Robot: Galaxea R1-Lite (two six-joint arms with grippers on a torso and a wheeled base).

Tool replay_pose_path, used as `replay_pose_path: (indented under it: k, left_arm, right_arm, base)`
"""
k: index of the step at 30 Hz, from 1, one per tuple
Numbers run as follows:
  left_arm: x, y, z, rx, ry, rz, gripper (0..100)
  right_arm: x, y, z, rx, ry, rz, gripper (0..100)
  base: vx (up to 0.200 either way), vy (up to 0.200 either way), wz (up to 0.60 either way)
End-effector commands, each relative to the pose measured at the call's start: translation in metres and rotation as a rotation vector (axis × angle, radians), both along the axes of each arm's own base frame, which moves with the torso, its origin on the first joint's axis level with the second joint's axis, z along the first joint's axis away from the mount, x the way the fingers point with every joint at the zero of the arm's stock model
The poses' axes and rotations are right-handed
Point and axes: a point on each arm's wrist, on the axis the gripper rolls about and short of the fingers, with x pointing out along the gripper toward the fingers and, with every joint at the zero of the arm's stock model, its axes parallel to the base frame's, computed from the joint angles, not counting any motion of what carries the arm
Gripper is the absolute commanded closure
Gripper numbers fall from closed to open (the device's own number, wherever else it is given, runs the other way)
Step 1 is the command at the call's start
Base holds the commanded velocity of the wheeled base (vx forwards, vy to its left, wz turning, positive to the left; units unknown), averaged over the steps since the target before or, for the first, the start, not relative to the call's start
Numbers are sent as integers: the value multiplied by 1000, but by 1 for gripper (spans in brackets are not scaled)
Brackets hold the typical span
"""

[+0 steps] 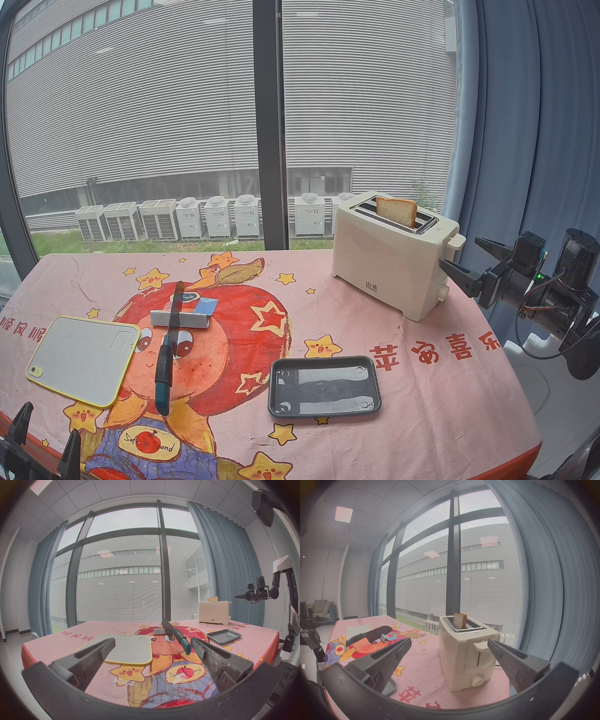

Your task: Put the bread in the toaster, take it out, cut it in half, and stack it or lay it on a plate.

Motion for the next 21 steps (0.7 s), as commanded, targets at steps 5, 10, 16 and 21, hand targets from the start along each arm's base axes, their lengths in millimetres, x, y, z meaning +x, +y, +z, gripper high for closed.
replay_pose_path:
  k: [5, 10, 16, 21]
  left_arm:
    - [1, 0, -5, 0, 9, 0, 0]
    - [1, 0, -5, -2, 9, 0, 0]
    - [1, 0, -5, 0, 9, 0, 0]
    - [1, 0, -5, 0, 9, 0, 0]
  right_arm:
    - [-8, -4, 18, -2, 5, -7, 0]
    - [0, -3, 31, -18, 40, -13, 0]
    - [8, -6, 49, -41, 125, -21, 0]
    - [17, -4, 59, -53, 159, -21, 0]
  base:
    - [0, 0, 0]
    - [0, 0, 0]
    - [0, 0, 0]
    - [0, 0, 0]
